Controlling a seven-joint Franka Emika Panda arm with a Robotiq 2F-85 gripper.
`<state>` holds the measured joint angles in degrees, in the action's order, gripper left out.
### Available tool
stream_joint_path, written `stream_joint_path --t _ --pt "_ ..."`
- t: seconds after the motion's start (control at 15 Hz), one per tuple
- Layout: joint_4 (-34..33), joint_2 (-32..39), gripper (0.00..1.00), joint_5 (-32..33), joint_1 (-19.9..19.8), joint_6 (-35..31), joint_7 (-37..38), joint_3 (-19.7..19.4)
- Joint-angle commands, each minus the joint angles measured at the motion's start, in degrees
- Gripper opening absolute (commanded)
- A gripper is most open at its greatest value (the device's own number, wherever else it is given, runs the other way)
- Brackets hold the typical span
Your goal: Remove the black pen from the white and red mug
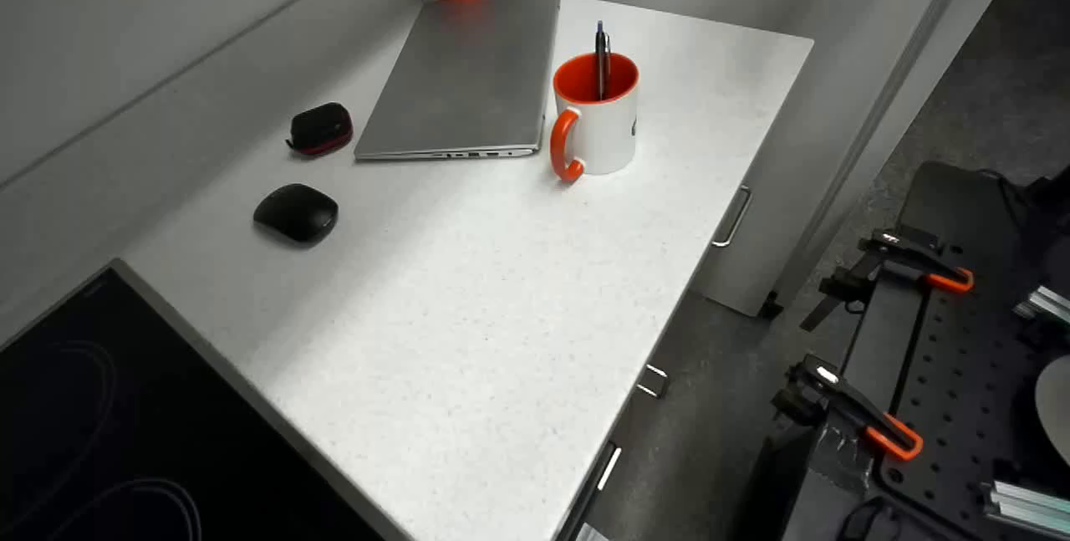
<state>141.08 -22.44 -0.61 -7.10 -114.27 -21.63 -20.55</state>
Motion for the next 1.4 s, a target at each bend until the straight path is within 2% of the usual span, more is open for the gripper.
stream_joint_path --t 0.0,0.47,0.73,0.93,1.2,1.27,1.33 --pt "-0.03 0.21 1.0 -0.54 -1.33 0.09 -0.46 1.24" --pt "0.1 0.35 1.0 -2.17 -0.44 -0.85 -0.41 1.64" --pt "-0.18 0.31 1.0 -8.63 2.32 -2.99 0.98 4.75" --pt "-0.69 1.68 1.0 -12.65 4.29 -8.4 2.62 8.04" --pt "-1.56 5.16 1.0 -13.23 5.74 -15.51 6.38 11.83" --pt "-0.14 2.57 1.0 -12.07 5.03 -13.02 4.61 11.03" --pt "-0.16 3.15 1.0 -12.05 5.21 -13.42 4.91 11.53"
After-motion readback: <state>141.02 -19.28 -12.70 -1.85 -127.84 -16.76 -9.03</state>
